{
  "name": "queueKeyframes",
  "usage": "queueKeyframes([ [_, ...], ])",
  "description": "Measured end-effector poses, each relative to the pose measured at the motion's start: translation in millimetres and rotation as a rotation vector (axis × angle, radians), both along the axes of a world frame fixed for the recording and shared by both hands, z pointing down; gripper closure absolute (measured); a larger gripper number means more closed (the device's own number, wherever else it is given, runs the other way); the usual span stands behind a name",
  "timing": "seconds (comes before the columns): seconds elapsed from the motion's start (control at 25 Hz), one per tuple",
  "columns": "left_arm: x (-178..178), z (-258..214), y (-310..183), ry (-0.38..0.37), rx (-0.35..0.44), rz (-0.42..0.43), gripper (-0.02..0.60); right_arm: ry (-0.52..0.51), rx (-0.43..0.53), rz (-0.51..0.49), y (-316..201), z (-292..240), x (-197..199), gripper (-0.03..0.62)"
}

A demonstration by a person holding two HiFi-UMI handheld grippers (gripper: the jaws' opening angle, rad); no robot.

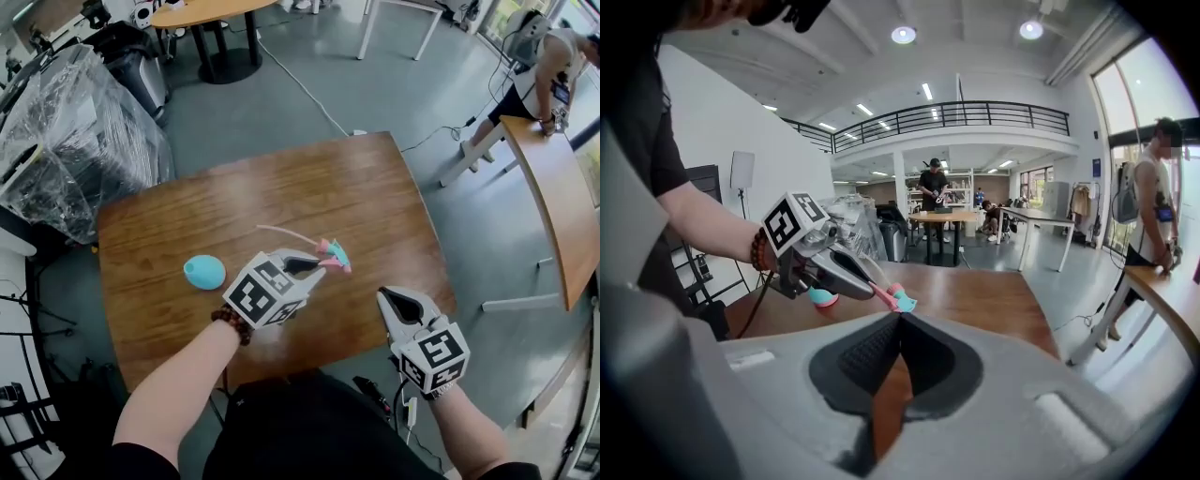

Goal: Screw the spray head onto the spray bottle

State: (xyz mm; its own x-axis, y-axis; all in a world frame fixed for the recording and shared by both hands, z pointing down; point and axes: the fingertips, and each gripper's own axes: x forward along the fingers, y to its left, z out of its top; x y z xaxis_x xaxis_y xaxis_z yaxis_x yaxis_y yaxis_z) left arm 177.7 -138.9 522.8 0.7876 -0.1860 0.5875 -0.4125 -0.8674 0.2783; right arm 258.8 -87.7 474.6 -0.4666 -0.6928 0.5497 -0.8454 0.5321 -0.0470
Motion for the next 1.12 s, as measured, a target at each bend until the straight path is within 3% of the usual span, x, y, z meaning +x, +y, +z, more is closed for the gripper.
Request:
queueKeyframes([
  [0.28, -13.5, -35.7, 1.7, 0.121, -0.081, -0.064, 0.538, 0.108, 0.116, -0.146, -12.6, -16.7, -13.1, 0.596],
  [0.32, -15.0, -40.6, 2.7, 0.142, -0.092, -0.073, 0.538, 0.129, 0.137, -0.176, -13.9, -19.7, -16.6, 0.552],
  [0.48, -27.7, -52.9, 6.6, 0.211, -0.127, -0.113, 0.540, 0.193, 0.202, -0.304, -14.4, -24.8, -38.2, 0.525],
  [0.72, -44.6, -70.6, 11.7, 0.374, -0.225, -0.183, 0.540, 0.224, 0.211, -0.479, -5.1, -29.5, -73.2, 0.393],
  [0.92, -52.8, -85.6, 20.3, 0.508, -0.322, -0.149, 0.540, 0.310, 0.245, -0.519, -9.8, -32.4, -92.4, 0.391],
  [1.12, -65.5, -106.0, 33.8, 0.645, -0.413, -0.063, 0.540, 0.278, 0.230, -0.581, -6.0, -38.5, -112.8, 0.367],
])
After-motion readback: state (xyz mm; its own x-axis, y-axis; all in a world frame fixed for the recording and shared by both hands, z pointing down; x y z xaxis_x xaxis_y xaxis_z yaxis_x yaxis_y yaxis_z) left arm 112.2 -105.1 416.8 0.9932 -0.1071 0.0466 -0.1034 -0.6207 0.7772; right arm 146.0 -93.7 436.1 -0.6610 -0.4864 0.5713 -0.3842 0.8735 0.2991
